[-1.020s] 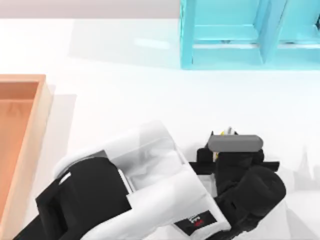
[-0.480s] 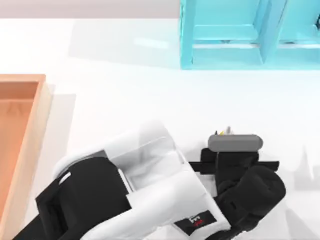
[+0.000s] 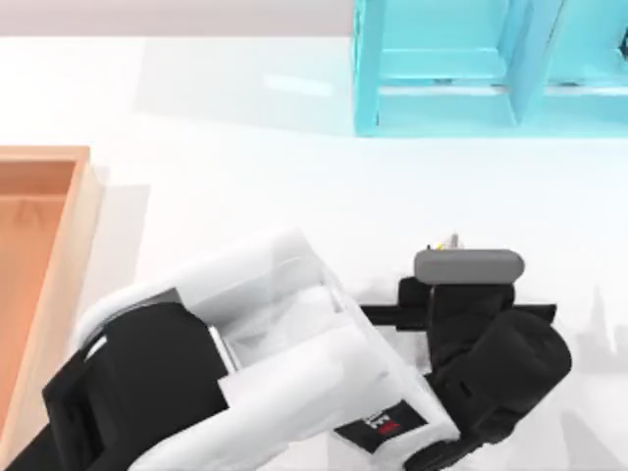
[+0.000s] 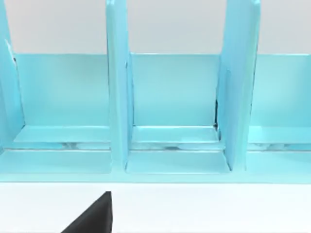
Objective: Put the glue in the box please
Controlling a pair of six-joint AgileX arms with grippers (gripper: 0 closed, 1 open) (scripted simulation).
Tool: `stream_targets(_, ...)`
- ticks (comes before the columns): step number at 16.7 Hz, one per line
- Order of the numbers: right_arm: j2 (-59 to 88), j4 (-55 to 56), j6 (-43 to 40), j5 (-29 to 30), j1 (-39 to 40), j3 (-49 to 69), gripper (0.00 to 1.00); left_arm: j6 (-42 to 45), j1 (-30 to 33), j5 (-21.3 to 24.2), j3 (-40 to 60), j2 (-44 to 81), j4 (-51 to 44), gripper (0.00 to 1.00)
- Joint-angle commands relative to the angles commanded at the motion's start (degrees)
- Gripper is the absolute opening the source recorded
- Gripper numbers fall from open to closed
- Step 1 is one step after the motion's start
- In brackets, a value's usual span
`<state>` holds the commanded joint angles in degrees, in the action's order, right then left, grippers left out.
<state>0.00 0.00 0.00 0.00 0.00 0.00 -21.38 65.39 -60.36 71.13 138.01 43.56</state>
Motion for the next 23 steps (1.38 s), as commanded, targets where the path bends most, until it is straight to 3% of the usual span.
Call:
stream_targets(7, 0.00, 0.00, 0.00, 0.00, 0.00, 0.00, 1.00, 0.15, 0.08, -0.23, 0.17, -12.21, -12.19, 0.00)
stream_targets(14, 0.00, 0.00, 0.00, 0.00, 0.00, 0.00, 1.00, 1.51, -0.71, 0.59, 0.42, -12.68, -13.08, 0.00)
stream_targets(19, 0.00, 0.00, 0.00, 0.00, 0.00, 0.00, 1.00, 14.75, -9.18, 9.27, 2.76, -14.80, -19.86, 0.00)
stream_targets(23, 0.00, 0.00, 0.00, 0.00, 0.00, 0.00, 1.00, 32.95, -20.91, 21.33, 5.89, -17.51, -29.50, 0.00)
